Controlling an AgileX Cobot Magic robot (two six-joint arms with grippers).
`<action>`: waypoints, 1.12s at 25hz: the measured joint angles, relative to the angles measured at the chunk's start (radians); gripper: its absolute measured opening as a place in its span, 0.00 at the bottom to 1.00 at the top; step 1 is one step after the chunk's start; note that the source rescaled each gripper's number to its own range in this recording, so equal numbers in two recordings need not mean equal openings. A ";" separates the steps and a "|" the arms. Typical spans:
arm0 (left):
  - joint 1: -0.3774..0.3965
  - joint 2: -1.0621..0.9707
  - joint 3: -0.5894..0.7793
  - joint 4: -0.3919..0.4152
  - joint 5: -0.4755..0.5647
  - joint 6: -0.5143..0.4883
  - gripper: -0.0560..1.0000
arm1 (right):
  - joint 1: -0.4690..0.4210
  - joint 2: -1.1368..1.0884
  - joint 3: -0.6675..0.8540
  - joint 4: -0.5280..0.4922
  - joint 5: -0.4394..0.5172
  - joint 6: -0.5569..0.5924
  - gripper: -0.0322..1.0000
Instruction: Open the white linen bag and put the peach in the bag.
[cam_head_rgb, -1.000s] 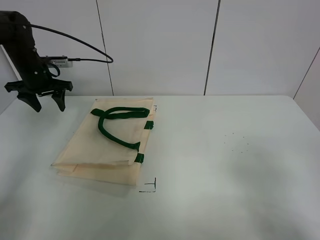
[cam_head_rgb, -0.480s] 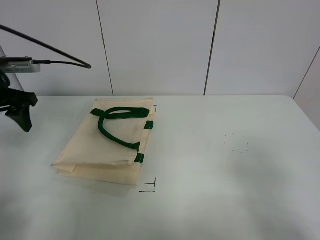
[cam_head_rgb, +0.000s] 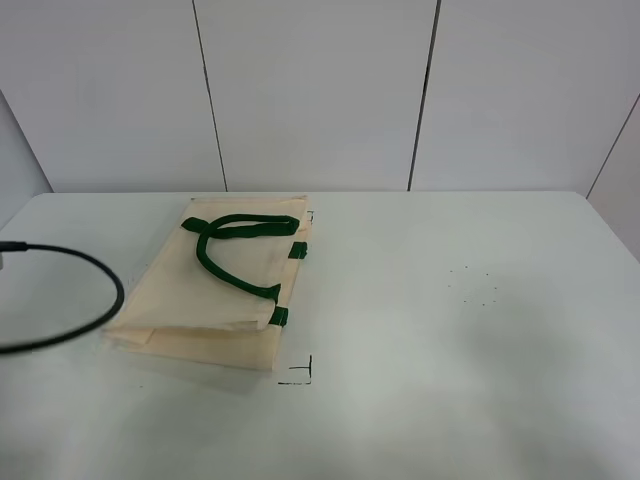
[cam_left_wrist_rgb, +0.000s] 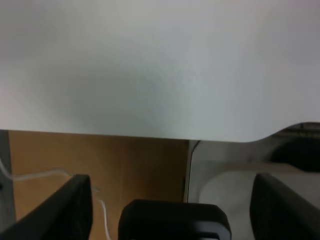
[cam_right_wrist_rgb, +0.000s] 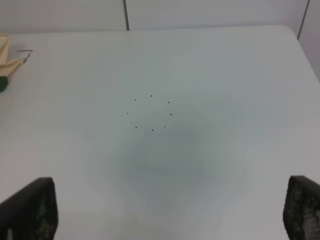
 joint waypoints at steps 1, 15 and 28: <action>0.000 -0.055 0.030 0.000 -0.012 0.001 0.96 | 0.000 0.000 0.000 0.000 0.000 0.000 1.00; 0.000 -0.657 0.118 -0.053 -0.065 0.065 0.96 | 0.000 0.000 0.000 0.000 0.000 0.000 1.00; 0.000 -0.882 0.122 -0.055 -0.063 0.065 0.96 | 0.000 0.000 0.000 0.000 0.000 0.000 1.00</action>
